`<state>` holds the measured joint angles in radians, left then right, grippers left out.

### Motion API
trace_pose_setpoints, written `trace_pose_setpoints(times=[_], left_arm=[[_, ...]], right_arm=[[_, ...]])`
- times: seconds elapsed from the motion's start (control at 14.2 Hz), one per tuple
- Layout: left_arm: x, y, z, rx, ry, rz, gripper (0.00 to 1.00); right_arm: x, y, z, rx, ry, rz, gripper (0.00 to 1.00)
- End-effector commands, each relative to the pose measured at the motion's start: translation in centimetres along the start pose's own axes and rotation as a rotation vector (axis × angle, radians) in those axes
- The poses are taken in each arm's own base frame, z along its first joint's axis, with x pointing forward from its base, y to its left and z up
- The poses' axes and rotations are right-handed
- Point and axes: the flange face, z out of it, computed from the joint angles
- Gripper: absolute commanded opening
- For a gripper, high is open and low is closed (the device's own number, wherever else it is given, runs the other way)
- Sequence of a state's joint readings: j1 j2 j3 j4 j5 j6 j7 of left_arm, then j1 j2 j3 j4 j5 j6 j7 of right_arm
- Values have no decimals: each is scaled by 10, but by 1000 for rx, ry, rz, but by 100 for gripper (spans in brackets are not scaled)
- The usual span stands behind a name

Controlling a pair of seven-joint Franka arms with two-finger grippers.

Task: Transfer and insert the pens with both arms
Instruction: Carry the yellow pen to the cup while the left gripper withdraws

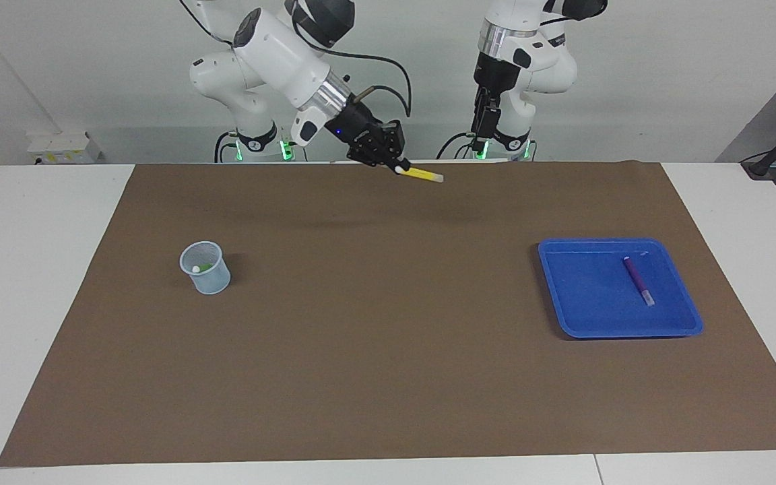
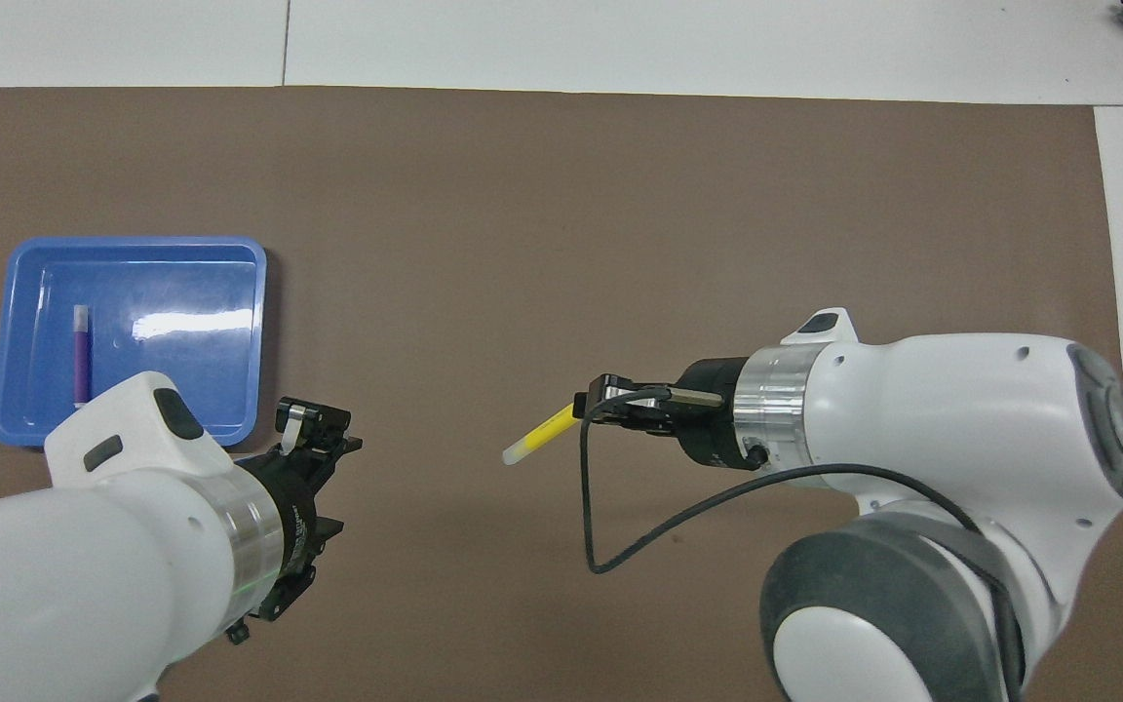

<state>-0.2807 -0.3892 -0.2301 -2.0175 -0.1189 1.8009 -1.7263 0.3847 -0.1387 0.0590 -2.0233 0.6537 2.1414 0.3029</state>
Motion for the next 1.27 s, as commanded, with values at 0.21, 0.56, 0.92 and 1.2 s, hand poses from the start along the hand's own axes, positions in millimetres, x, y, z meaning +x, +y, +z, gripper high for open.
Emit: trace_pose_setpoints(times=[0.21,0.56,0.92,1.2], left_arm=[[77,-20,1,91,-80,381,66],[170,-39,-3,79,-167,689,66],[245,-59,5,57,-173,863,66],[289,-73,25,34,-165,990,66]], right_arm=[[19,81,-61,-281,-135,-354,0],[36,131,-96,-554,-257,-730,0],[59,178,-119,-712,-289,-980,0],[67,207,-102,-721,-263,-1049,0]])
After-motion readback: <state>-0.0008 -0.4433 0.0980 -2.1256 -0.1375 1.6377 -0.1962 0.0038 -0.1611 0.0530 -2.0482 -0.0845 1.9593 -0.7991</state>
